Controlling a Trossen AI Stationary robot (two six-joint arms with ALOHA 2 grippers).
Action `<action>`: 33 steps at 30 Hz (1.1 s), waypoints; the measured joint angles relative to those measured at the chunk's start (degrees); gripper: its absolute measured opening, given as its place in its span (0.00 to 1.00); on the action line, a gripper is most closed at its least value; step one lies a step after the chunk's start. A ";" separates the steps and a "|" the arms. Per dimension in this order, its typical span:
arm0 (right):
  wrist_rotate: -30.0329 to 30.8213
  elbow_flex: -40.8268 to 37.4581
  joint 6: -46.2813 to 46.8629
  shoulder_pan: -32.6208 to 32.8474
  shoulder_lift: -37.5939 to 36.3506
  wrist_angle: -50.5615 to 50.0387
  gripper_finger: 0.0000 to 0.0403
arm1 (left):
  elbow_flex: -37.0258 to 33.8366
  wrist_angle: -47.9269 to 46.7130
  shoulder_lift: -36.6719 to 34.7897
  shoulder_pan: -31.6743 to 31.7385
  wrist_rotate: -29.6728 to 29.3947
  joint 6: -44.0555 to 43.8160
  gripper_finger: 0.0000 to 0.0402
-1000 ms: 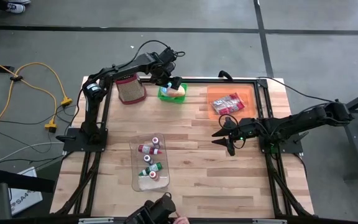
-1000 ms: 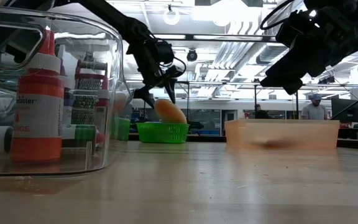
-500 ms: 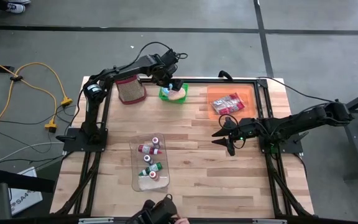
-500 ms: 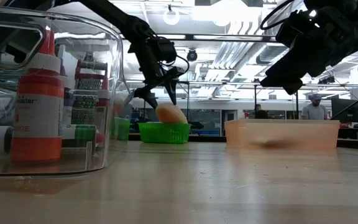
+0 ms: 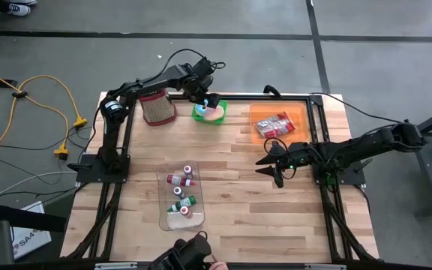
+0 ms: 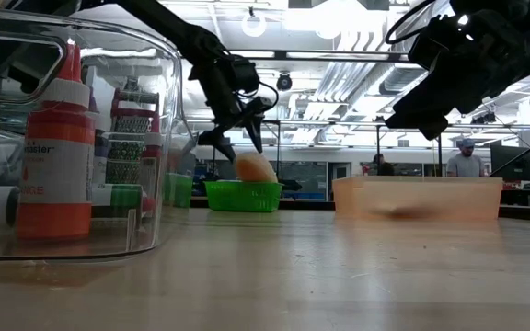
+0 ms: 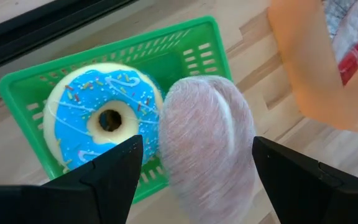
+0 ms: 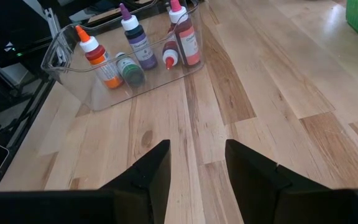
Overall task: Pick & Place Food Item
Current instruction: Put the white donut into the green basket, then return to Home Position
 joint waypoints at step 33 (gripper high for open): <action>-0.02 0.00 0.00 0.02 0.00 0.00 0.35 | -0.02 1.12 -8.41 -4.22 -3.06 17.50 0.73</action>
